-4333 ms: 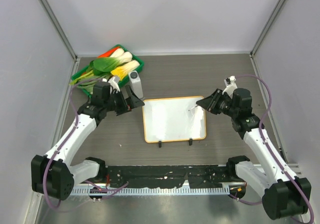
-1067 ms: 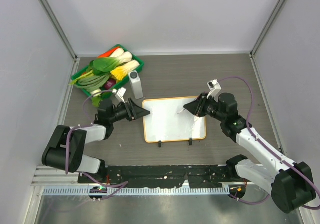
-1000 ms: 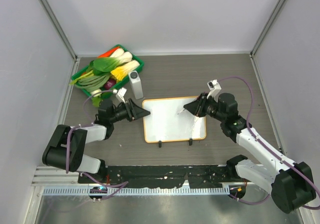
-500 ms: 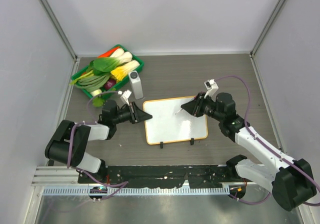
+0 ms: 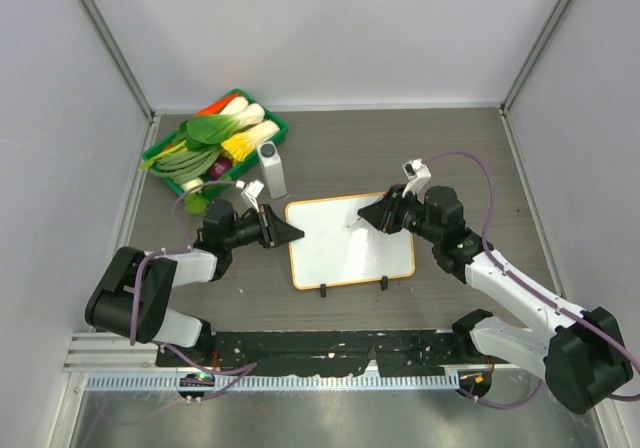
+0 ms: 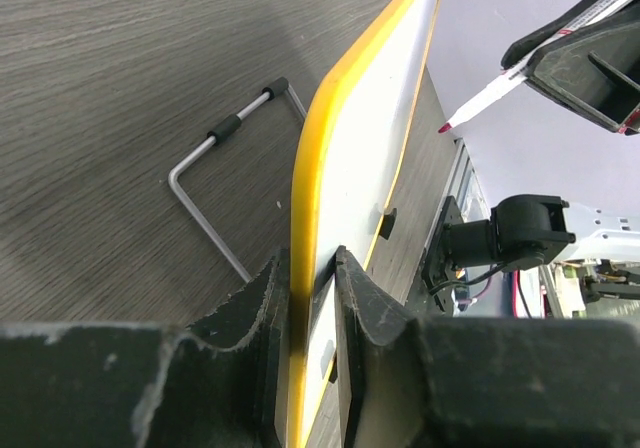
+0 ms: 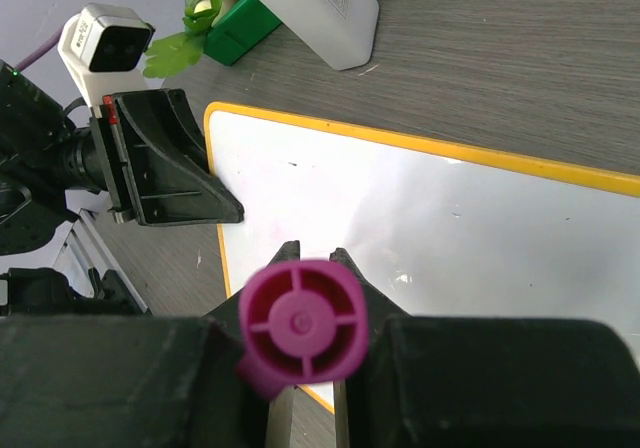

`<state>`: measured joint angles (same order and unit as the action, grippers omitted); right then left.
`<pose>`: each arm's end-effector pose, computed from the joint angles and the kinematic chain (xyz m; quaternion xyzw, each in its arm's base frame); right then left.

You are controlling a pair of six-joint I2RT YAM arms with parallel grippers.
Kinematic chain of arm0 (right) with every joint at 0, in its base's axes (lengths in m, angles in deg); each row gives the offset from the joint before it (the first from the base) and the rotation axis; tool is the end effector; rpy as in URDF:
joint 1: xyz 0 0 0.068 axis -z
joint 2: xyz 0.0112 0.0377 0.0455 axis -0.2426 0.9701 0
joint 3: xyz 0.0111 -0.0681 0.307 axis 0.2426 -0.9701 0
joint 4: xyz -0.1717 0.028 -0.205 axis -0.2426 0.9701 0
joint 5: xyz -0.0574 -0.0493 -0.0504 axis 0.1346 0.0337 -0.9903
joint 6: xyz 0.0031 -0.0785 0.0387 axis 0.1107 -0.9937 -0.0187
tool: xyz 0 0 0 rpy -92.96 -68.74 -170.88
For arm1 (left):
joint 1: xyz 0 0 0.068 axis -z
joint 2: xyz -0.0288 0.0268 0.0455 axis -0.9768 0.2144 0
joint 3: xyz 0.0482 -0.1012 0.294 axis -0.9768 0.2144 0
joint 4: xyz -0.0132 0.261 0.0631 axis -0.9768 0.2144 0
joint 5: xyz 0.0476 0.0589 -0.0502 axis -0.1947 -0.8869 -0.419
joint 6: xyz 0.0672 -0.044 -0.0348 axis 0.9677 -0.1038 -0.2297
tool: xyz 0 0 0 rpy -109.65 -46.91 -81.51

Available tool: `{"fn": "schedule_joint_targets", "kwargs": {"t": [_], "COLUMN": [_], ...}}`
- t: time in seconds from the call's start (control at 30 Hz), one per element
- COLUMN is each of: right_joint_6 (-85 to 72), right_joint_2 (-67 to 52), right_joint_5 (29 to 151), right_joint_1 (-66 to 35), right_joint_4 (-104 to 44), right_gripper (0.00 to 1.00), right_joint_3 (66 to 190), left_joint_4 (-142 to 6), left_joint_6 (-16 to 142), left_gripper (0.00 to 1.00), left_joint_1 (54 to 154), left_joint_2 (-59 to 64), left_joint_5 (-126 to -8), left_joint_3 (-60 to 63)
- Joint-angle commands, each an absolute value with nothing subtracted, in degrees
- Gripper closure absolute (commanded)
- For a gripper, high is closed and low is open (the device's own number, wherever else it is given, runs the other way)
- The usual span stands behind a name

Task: Write a sentence on the whiteboard

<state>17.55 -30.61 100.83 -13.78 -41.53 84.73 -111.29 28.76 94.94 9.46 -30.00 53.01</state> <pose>0.2138 0.1408 0.2795 -0.0772 0.7861 0.4057 0.4599 0.2478 -0.1350 0.1873 0.0450 0.7728 -0.5511 0.3115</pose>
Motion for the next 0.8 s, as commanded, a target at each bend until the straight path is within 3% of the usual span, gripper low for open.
{"fn": "schedule_joint_targets", "kwargs": {"t": [0.0,0.77], "right_joint_6": [16.4,15.3], "right_joint_2": [-30.0,-30.0], "right_joint_5": [99.1,97.6], "right_joint_1": [-15.1,-17.6], "right_joint_4": [-46.3,-46.7], "right_gripper": [0.99,0.99], "right_joint_3": [87.9,88.1], "left_joint_4": [-105.7,-100.5], "left_joint_6": [33.8,37.5], "left_gripper": [0.92,1.0], "left_joint_1": [95.4,95.8], "left_joint_2": [6.0,4.1], "left_joint_5": [-33.5,-35.4], "left_joint_3": [53.7,53.5]}}
